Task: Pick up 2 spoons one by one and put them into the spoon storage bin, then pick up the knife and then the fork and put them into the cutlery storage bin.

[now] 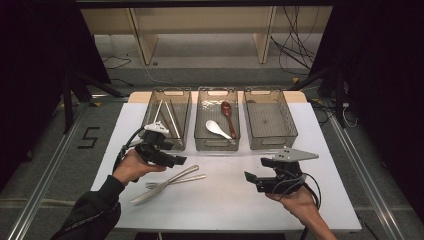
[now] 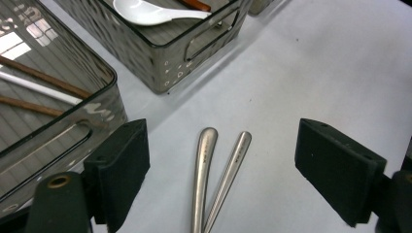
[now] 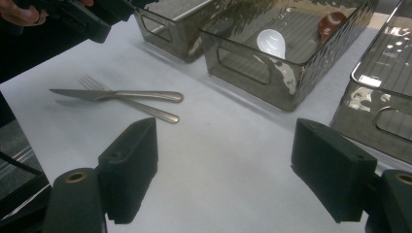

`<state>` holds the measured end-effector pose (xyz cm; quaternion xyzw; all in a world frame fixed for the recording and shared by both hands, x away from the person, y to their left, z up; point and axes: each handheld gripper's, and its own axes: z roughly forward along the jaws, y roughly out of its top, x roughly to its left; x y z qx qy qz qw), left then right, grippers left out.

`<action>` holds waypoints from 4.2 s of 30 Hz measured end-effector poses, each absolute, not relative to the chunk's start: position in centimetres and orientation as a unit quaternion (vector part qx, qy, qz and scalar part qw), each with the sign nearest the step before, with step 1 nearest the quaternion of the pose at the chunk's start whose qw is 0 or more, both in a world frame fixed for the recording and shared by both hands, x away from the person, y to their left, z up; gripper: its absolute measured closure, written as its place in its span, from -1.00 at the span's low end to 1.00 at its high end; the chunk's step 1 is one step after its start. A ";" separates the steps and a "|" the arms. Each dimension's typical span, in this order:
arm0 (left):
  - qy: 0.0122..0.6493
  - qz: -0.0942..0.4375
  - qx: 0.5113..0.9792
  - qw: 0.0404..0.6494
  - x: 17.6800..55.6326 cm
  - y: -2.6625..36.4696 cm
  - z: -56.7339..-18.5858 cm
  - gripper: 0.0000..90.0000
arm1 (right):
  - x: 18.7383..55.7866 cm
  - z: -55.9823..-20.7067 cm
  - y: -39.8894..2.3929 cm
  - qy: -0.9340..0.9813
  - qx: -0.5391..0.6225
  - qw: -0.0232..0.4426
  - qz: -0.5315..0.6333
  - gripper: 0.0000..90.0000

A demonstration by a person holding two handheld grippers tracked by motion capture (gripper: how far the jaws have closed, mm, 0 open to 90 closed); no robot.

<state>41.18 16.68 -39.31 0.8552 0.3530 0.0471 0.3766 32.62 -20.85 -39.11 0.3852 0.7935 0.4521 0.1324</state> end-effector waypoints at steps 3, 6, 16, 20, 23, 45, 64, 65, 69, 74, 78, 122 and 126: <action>0.354 0.048 0.859 0.367 41.1 16.9 -39.6 -0.58 | 32.6 -39.1 -20.9 0.794 0.386 0.132 0.451 -0.42; 0.355 0.051 0.863 0.355 41.0 16.9 -40.0 -0.58 | 32.7 -39.2 -21.0 0.794 0.386 0.130 0.452 -0.42; 0.357 0.053 0.872 0.330 40.6 17.4 -40.8 -0.59 | 32.8 -39.3 -21.2 0.792 0.387 0.129 0.453 -0.42; 0.355 0.052 0.877 0.319 40.4 17.6 -41.1 -0.59 | 32.7 -39.3 -21.1 0.793 0.387 0.129 0.453 -0.42; 0.353 0.050 0.880 0.314 40.2 17.6 -41.4 -0.59 | 32.8 -39.4 -21.1 0.793 0.387 0.129 0.451 -0.42; 0.348 0.021 0.904 0.247 39.9 17.3 -44.0 -0.58 | 32.8 -39.4 -21.1 0.794 0.387 0.128 0.450 -0.42; 0.314 0.032 0.926 0.206 39.6 17.2 -45.4 -0.24 | 32.7 -39.4 -20.7 0.798 0.384 0.132 0.445 -0.42; 0.314 0.030 0.926 0.206 39.6 17.2 -45.5 -0.21 | 32.7 -39.3 -20.7 0.799 0.384 0.131 0.445 -0.42; 0.303 0.031 0.932 0.196 39.5 17.2 -45.9 -0.08 | 32.6 -39.3 -20.6 0.800 0.382 0.132 0.444 -0.42; 0.296 0.031 0.936 0.188 39.5 16.9 -46.4 0.05 | 32.6 -39.3 -20.5 0.801 0.380 0.132 0.444 -0.42; 0.288 0.029 0.940 0.183 39.6 16.7 -46.7 0.17 | 32.6 -39.4 -20.5 0.801 0.380 0.133 0.443 -0.42; 0.297 0.017 0.935 0.194 40.0 17.0 -45.8 0.75 | 32.6 -39.4 -20.5 0.803 0.379 0.132 0.441 -0.41; 0.297 0.018 0.935 0.192 40.0 16.9 -45.6 0.75 | 32.6 -39.4 -20.5 0.802 0.379 0.132 0.441 -0.41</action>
